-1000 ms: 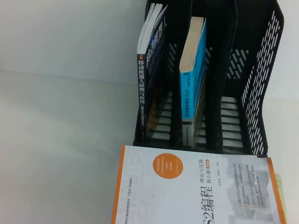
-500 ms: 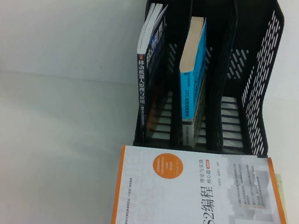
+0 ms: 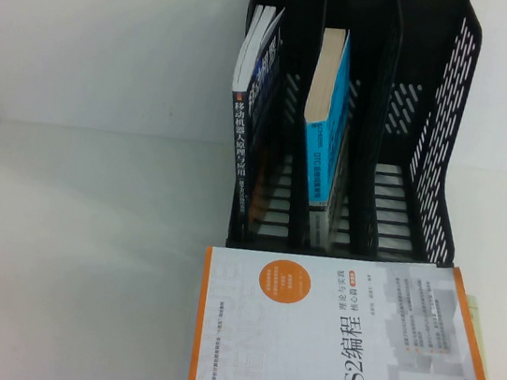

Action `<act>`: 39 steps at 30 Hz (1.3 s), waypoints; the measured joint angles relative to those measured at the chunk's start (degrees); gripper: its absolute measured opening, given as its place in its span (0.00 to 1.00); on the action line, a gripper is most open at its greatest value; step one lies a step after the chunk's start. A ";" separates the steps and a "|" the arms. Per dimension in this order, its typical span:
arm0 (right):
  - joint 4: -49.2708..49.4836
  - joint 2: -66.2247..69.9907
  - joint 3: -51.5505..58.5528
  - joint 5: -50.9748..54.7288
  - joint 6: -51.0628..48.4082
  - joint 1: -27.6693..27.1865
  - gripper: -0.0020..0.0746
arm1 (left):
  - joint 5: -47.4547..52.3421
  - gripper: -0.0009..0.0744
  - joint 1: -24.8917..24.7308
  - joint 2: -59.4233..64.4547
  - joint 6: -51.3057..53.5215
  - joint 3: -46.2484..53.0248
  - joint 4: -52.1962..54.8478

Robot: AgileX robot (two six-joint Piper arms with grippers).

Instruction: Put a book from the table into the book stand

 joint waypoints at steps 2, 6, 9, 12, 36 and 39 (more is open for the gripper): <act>0.48 0.00 0.00 -1.92 0.12 0.00 0.02 | -0.18 0.01 0.00 0.00 0.00 -0.09 0.00; 2.46 0.00 0.00 -5.52 0.12 0.00 0.02 | 6.26 0.01 0.00 -0.13 -0.34 -2.50 -0.26; 4.06 0.00 0.00 -5.49 0.12 0.00 0.02 | 14.81 0.01 0.00 1.25 -0.34 -6.53 -0.26; 4.94 0.00 -2.44 -0.02 0.12 0.00 0.02 | 23.28 0.01 0.00 5.43 -0.34 -11.37 -0.26; 15.31 29.78 -27.68 40.01 -2.20 0.00 0.02 | 47.95 0.01 0.00 51.46 -0.34 -29.34 -14.81; 26.46 34.67 -27.68 40.66 -9.56 0.00 0.02 | 49.64 0.01 0.00 55.17 0.97 -29.34 -22.94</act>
